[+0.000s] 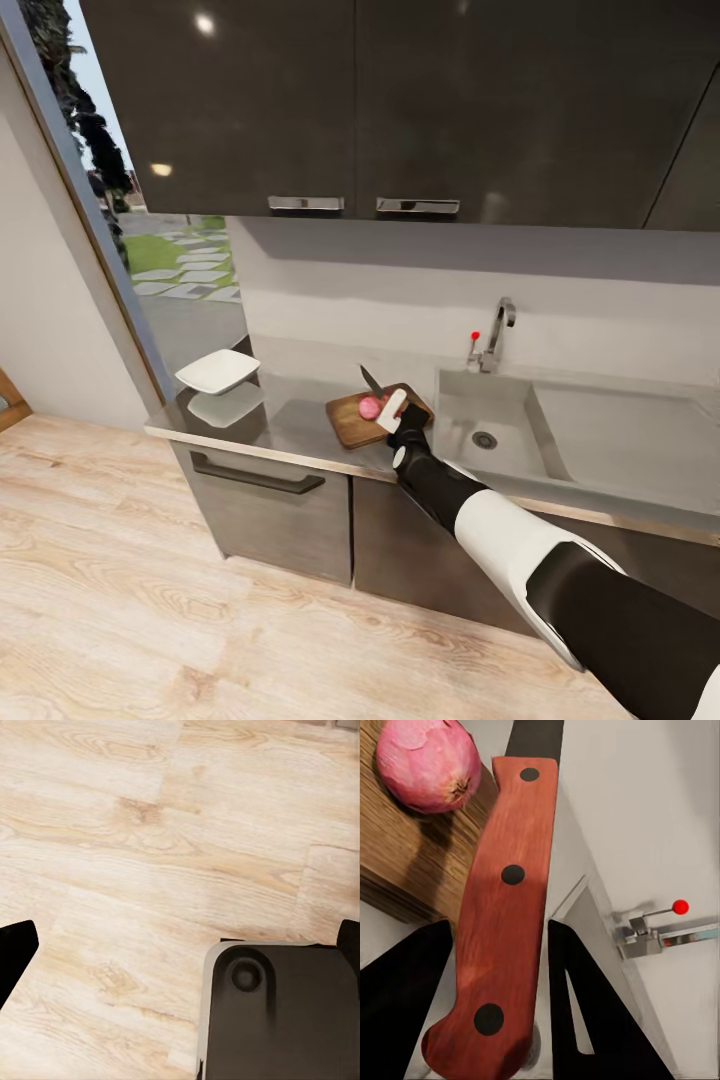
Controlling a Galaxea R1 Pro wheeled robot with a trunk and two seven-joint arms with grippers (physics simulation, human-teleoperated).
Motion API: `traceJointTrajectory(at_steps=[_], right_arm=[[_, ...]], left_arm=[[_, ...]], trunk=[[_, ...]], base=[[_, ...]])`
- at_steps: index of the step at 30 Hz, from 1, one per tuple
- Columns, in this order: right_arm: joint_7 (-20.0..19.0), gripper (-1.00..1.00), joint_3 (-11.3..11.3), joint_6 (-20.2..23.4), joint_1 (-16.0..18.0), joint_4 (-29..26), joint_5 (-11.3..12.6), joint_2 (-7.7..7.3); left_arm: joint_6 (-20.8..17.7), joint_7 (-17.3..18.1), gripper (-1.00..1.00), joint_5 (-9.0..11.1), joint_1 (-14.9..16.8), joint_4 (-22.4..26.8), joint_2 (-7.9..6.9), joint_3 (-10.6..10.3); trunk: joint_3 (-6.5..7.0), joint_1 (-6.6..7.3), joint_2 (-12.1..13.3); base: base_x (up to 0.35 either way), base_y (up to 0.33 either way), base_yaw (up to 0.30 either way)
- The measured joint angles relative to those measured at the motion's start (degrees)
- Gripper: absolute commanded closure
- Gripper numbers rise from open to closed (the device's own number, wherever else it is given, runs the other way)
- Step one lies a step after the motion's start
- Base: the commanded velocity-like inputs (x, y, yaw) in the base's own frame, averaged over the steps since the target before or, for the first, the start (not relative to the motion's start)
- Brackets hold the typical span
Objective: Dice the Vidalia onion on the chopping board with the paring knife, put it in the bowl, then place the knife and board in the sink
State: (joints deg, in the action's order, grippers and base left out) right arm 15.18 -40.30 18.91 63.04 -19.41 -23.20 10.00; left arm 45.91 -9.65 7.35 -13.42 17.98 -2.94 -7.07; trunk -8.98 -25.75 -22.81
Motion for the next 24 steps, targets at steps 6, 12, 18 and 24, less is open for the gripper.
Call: traceJointTrajectory(at_steps=[6, 12, 18, 24], right_arm=[[0.03, 1.0, -0.07, 1.67, 0.0, 0.0, 0.0, 0.0], [0.1, 1.0, -0.75, 2.11, 0.0, 0.12, -0.09, 0.0], [1.47, 1.0, -5.06, 6.35, 0.0, 0.17, -0.1, 0.0], [2.77, 1.0, -6.56, 7.32, 0.0, 0.17, -0.01, 0.0]], left_arm=[[0.0, 0.0, -1.0, 0.03, 0.0, 0.0, 0.0, 0.01], [0.0, 0.0, -1.0, 0.07, 0.0, 0.0, 0.0, 0.01], [0.0, 0.0, -1.0, 0.06, 0.0, -0.01, 0.0, 0.01], [0.0, 0.0, -1.0, 0.08, 0.0, -0.06, 0.0, 0.01]], trunk=[[0.0, 0.0, 0.0], [0.0, 0.0, 0.0], [0.0, 0.0, 0.0], [0.0, 0.0, 0.0]], base=[[0.0, -0.004, 0.0], [0.0, 0.0, 0.0], [0.0, 0.0, 0.0], [0.0, 0.0, 0.0]])
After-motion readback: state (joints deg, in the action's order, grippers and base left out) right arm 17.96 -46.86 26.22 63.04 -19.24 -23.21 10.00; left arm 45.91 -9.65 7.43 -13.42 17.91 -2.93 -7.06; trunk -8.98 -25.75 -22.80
